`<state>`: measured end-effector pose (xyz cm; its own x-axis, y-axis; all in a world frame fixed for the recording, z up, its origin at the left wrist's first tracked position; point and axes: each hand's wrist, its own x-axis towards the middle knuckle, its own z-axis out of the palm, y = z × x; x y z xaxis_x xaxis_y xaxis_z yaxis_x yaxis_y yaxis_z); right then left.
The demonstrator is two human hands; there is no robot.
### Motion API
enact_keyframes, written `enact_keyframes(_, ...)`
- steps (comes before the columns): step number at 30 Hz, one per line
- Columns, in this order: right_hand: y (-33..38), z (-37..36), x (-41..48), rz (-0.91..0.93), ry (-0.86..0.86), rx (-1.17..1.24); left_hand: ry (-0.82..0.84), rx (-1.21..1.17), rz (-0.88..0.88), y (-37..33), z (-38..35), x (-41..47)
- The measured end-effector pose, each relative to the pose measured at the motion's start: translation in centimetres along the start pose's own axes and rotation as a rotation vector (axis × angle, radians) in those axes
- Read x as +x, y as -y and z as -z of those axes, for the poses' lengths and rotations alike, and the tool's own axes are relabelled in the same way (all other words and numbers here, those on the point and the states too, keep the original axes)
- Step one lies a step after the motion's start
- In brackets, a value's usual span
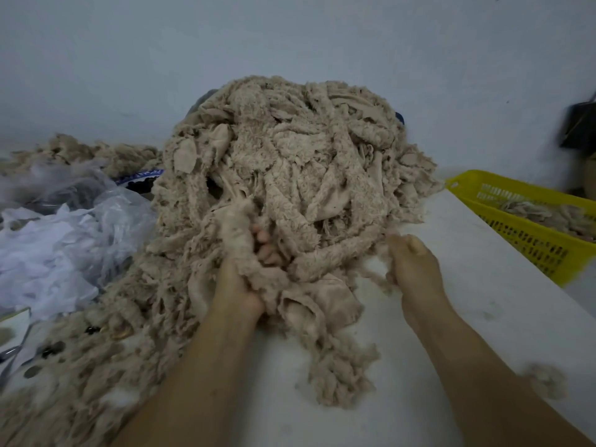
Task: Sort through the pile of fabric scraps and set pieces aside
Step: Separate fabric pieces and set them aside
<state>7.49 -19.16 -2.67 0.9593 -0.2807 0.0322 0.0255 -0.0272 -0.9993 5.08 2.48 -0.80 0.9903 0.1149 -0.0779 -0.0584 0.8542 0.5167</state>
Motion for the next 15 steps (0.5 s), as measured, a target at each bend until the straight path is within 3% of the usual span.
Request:
enact_keyframes(5,0.2,-2.5,-2.0,0.414,0.274,-0.233,0.018,-0.066,0.118,1.0,-0.6,-0.3)
enact_keyframes(7,0.1,-2.9,-3.1,0.445,0.524,-0.324,0.011,-0.163,0.109,0.6,-0.5,-0.3)
enact_keyframes(9,-0.9,-3.5,-3.9,0.495,0.734,-0.587,-0.014,-0.244,0.063,0.3,-0.7,-0.2)
enact_keyframes(11,-1.5,-4.0,-4.1,0.577,0.768,-0.702,-0.045,-0.291,0.036,0.0,-0.7,-0.1)
enact_keyframes(13,-0.8,-3.7,-3.7,0.473,0.662,-0.513,-0.067,-0.316,0.036,-0.5,-0.3,0.2)
enact_keyframes(15,0.2,-2.7,-3.0,0.179,0.517,-0.127,-0.102,-0.271,0.041,-0.8,0.2,0.5)
